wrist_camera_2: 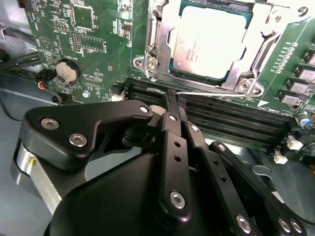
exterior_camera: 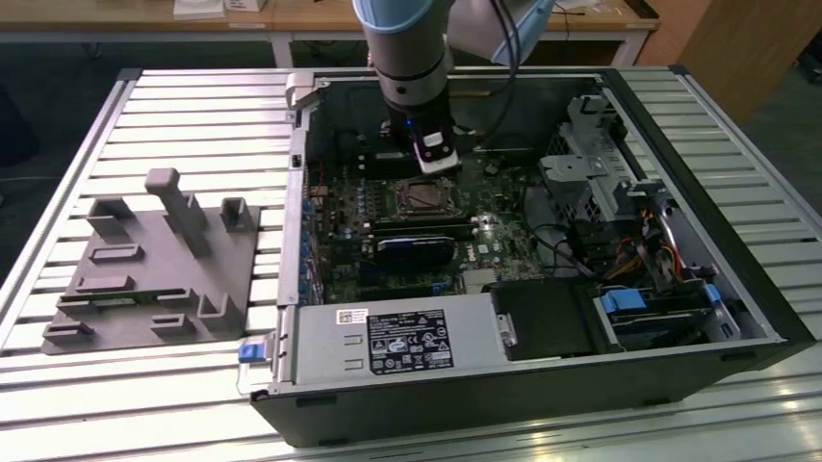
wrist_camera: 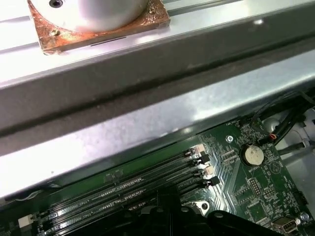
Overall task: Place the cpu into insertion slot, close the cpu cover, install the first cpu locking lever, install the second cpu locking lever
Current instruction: 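Install the first cpu locking lever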
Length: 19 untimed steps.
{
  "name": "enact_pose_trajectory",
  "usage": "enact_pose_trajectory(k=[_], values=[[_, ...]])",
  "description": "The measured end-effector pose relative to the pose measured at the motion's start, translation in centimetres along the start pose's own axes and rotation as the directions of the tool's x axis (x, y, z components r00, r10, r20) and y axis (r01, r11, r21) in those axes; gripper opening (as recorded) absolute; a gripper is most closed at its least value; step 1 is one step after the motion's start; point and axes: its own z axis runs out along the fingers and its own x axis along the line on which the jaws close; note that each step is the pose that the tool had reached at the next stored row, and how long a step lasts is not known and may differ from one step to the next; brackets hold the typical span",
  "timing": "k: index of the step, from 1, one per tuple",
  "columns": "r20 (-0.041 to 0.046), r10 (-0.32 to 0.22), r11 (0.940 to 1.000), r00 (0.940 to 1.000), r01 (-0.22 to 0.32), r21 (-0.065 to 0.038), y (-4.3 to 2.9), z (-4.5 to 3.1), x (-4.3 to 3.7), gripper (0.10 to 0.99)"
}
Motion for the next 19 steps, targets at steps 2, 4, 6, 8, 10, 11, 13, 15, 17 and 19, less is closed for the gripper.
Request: enact_pose_trajectory(k=[2, 4, 6, 8, 10, 11, 13, 15, 17, 19], values=[[0.0011, 0.000, 1.0000, 1.0000, 0.000, 0.000, -0.07, 0.06, 0.03, 0.106], [0.0019, -0.001, 1.0000, 1.0000, 0.001, -0.001, -0.13, 0.14, 0.07, 0.106], [0.0027, -0.001, 1.0000, 1.0000, 0.001, -0.001, -0.18, 0.24, 0.12, 0.106], [0.0037, -0.001, 1.0000, 1.0000, 0.001, -0.001, -0.24, 0.34, 0.17, 0.106], [0.0048, -0.001, 1.0000, 1.0000, 0.001, -0.002, -0.29, 0.43, 0.22, 0.106], [0.0052, -0.001, 1.0000, 1.0000, 0.001, -0.002, -0.31, 0.48, 0.24, 0.106], [0.0058, -0.001, 1.0000, 1.0000, 0.001, -0.001, -0.35, 0.55, 0.25, 0.106], [0.0063, -0.001, 1.0000, 1.0000, 0.001, -0.001, -0.38, 0.61, 0.26, 0.106], [0.0065, -0.001, 1.0000, 1.0000, 0.001, -0.001, -0.43, 0.67, 0.26, 0.106], [0.0068, -0.001, 1.0000, 1.0000, 0.001, 0.000, -0.46, 0.73, 0.26, 0.106]])
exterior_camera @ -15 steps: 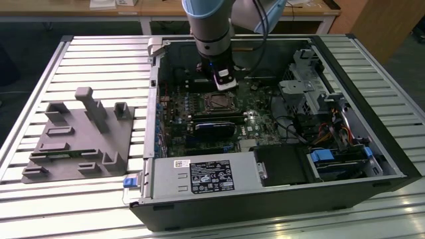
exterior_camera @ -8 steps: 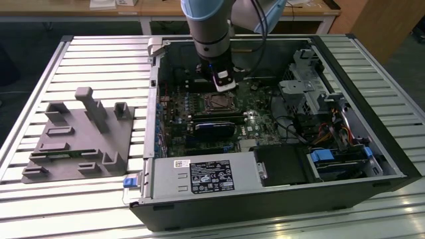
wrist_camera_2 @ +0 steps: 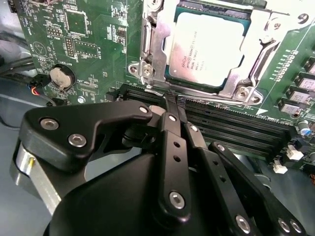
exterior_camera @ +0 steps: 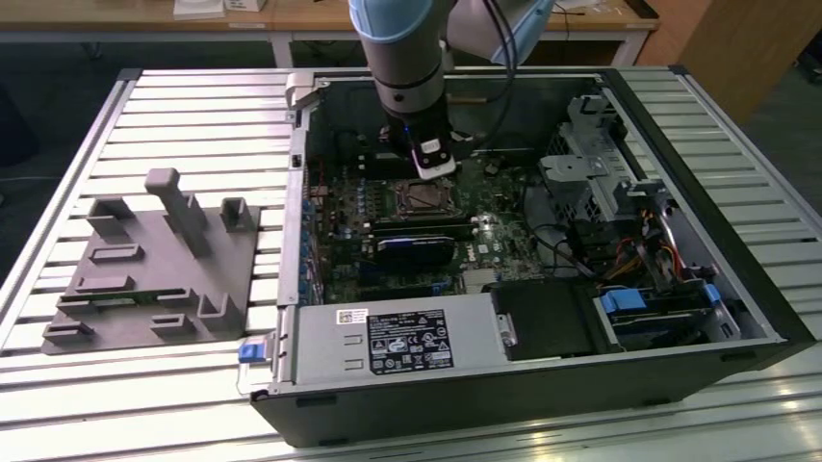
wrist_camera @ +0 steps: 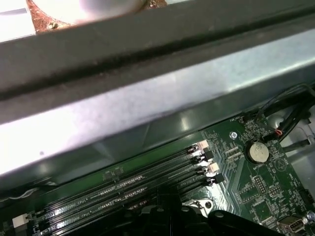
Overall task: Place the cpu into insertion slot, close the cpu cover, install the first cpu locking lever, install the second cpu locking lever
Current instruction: 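Install the first cpu locking lever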
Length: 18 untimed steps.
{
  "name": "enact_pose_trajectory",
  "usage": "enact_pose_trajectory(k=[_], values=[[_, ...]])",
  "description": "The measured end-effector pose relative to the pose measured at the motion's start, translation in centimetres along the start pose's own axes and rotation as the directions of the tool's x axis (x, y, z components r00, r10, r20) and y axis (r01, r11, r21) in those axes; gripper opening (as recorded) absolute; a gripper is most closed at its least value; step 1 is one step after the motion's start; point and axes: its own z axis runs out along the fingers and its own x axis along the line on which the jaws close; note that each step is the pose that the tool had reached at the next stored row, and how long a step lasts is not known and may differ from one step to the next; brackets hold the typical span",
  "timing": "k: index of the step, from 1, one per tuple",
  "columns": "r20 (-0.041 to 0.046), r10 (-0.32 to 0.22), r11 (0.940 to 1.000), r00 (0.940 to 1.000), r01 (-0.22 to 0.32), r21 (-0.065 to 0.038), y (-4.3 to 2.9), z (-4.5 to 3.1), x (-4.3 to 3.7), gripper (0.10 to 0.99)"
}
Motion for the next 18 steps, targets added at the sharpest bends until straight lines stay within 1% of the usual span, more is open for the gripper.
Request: enact_pose_trajectory(k=[8, 14, 16, 18], values=[[0.0013, -0.001, 1.0000, 1.0000, 0.001, 0.003, -0.15, 0.05, -0.04, 0.106], [0.0019, 0.001, 1.0000, 1.0000, -0.001, 0.002, 0.02, -0.48, -0.11, 0.106], [0.0091, 0.003, 1.0000, 1.0000, -0.003, 0.000, 0.00, -0.50, -0.06, 0.106], [0.0194, 0.007, 1.0000, 0.9998, -0.007, -0.004, -0.02, -0.52, 0.02, 0.106]])
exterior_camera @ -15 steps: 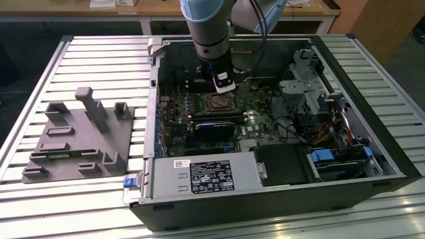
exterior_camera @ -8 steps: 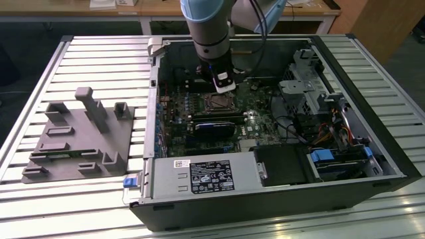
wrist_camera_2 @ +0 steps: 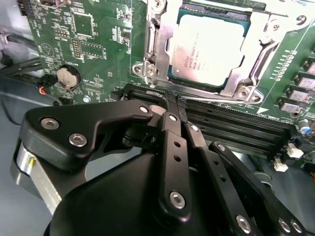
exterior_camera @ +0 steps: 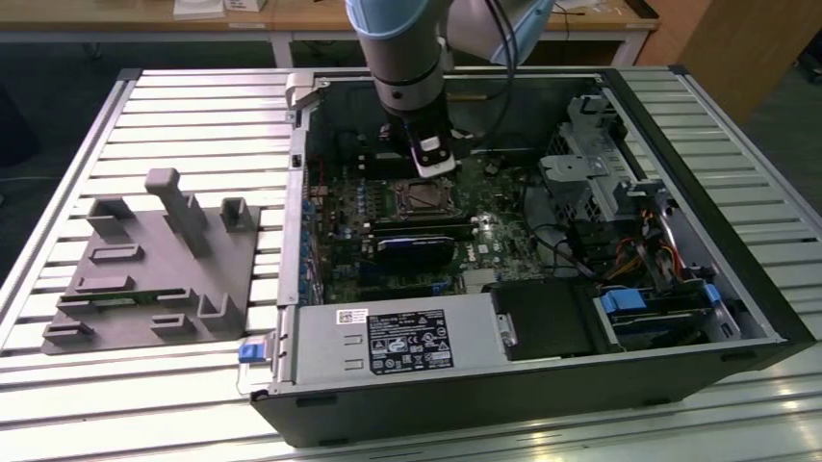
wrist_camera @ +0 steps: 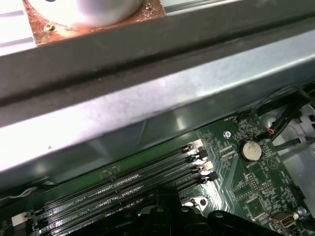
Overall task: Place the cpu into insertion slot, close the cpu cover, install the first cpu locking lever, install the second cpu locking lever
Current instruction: 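Install the first cpu locking lever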
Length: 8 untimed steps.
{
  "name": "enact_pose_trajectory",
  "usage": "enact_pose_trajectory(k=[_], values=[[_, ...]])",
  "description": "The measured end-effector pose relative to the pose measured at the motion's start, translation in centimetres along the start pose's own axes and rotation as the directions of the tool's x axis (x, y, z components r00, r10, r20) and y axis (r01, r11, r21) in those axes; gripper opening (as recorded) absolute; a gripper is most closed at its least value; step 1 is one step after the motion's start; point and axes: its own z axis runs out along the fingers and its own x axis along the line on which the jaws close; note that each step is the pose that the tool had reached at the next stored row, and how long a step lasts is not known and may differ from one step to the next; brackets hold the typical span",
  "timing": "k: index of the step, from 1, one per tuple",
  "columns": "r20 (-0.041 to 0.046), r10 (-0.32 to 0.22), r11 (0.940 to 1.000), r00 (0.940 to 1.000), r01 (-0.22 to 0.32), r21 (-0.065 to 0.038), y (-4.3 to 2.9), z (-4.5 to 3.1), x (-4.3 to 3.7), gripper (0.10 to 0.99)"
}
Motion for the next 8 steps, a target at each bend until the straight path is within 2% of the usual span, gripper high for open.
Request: enact_pose_trajectory(k=[3, 8], values=[[0.0102, 0.005, 1.0000, 0.9999, -0.005, -0.005, -0.09, -0.06, 0.26, 0.106], [0.0196, 0.009, 0.9999, 0.9998, -0.009, -0.009, -0.22, -0.11, 0.66, 0.106]])
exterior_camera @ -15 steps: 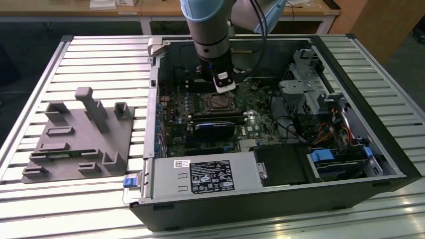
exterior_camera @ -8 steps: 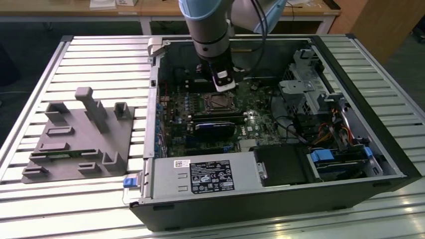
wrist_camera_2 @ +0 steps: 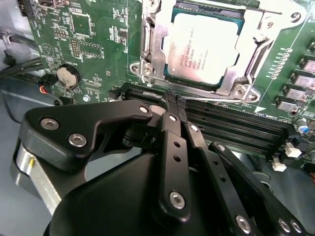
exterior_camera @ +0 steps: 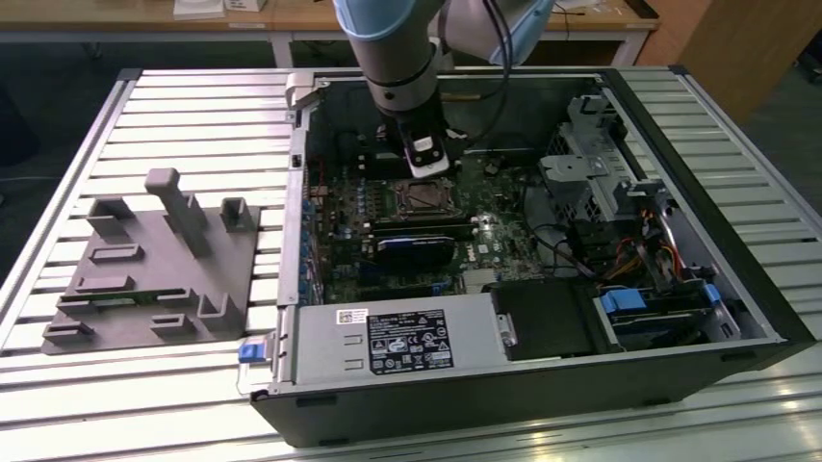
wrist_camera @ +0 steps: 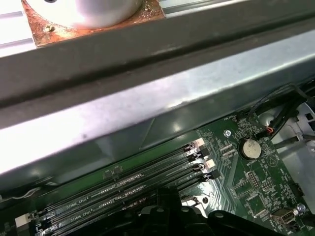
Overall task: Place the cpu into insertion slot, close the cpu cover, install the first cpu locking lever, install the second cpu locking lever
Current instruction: 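Install the first cpu locking lever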
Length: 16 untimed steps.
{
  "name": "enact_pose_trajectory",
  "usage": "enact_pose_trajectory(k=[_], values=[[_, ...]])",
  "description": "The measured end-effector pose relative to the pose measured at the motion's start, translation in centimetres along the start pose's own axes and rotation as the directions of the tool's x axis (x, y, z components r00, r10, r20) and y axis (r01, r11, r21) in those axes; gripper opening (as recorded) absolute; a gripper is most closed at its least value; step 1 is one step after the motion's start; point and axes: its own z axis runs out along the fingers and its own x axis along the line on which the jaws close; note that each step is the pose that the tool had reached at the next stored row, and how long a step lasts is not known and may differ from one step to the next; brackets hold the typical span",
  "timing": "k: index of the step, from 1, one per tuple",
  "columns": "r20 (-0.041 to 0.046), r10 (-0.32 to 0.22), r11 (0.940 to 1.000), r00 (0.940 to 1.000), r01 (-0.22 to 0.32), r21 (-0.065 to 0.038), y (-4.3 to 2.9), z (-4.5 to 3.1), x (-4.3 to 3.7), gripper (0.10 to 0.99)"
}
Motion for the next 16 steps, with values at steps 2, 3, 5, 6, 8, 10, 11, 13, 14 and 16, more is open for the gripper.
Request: enact_pose_trajectory(k=[2, 3, 5, 6, 8, 10, 11, 13, 14, 16], values=[[0.0024, 0.000, 1.0000, 1.0000, 0.000, -0.001, 0.03, 0.04, 0.03, 0.106], [0.0035, 0.000, 1.0000, 1.0000, 0.000, -0.002, 0.06, 0.05, 0.05, 0.106], [0.0055, 0.001, 1.0000, 1.0000, -0.001, -0.002, 0.12, 0.09, 0.09, 0.106], [0.0065, 0.001, 1.0000, 1.0000, -0.001, -0.003, 0.16, 0.11, 0.10, 0.106], [0.0083, 0.001, 1.0000, 1.0000, -0.001, -0.003, 0.20, 0.13, 0.13, 0.106], [0.0099, 0.001, 1.0000, 1.0000, -0.001, -0.004, 0.20, 0.15, 0.14, 0.106], [0.0113, 0.001, 1.0000, 0.9999, -0.001, -0.004, 0.19, 0.18, 0.15, 0.106], [0.0146, 0.000, 1.0000, 0.9999, 0.000, -0.006, 0.15, 0.26, 0.20, 0.106], [0.0159, 0.000, 1.0000, 0.9999, 0.000, -0.007, 0.13, 0.29, 0.23, 0.106], [0.0184, -0.001, 1.0000, 0.9998, 0.001, -0.007, 0.09, 0.37, 0.27, 0.106]])
